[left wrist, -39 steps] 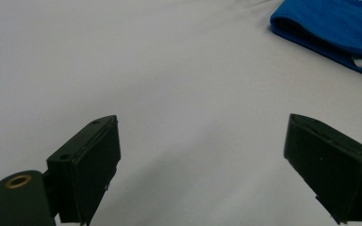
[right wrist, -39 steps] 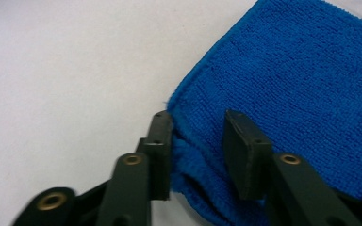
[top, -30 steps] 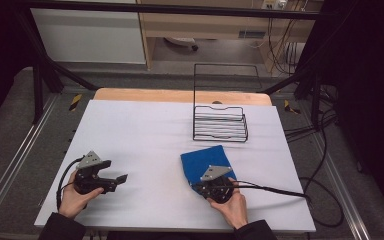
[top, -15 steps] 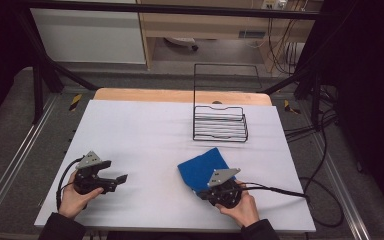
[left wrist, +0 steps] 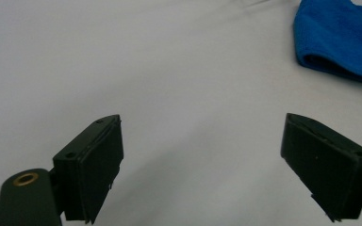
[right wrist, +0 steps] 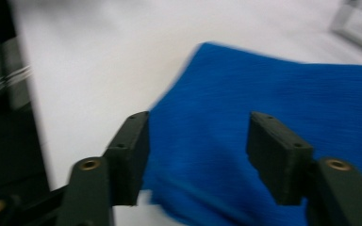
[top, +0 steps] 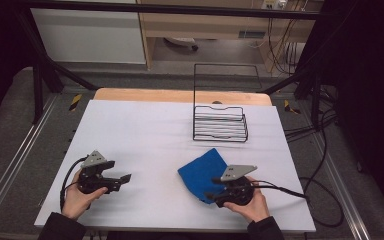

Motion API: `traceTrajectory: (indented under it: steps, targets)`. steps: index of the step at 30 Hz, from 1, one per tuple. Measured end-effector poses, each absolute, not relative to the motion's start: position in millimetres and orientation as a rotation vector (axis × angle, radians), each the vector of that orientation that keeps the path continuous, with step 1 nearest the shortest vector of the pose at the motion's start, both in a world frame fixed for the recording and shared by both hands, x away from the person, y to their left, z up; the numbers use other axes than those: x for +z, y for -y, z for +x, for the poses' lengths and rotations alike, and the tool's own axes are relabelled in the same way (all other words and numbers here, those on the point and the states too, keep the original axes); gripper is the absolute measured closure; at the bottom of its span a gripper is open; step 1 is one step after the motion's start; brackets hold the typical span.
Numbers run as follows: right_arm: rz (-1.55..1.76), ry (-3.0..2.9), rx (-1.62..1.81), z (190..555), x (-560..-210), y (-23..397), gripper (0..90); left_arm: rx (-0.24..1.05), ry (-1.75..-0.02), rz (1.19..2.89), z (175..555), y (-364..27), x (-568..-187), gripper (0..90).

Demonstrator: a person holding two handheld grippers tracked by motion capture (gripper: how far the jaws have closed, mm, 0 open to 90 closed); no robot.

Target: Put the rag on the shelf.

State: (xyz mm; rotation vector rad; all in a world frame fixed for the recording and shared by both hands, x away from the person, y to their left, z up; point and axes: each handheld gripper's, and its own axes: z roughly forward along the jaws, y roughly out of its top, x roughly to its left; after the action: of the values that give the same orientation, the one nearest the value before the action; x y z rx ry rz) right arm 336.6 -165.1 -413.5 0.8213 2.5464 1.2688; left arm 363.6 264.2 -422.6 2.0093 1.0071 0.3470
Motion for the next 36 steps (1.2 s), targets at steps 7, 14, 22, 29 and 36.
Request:
traceTrajectory:
  steps: [7,14,22,29,36]
  targets:
    - [1.141,-2.312,1.213,366.2,-422.8,202.4,45.2,0.341,-0.975,2.038,373.9,-223.8,-406.9,24.0]
    - [1.227,-2.287,1.144,393.0,-437.2,202.5,53.8,0.294,-0.929,2.08,388.8,-170.2,-402.7,37.5]
    - [1.28,-2.32,1.094,401.1,-444.9,202.9,67.1,0.196,-0.9,2.149,409.1,-120.9,-417.6,50.2]
    - [1.319,-2.358,1.071,402.0,-449.7,200.9,73.5,0.149,-0.878,2.221,416.2,-100.3,-434.6,59.7]
    - [1.359,-2.369,1.105,402.8,-451.0,199.1,84.3,0.091,-0.86,2.253,418.6,-96.2,-443.7,76.6]
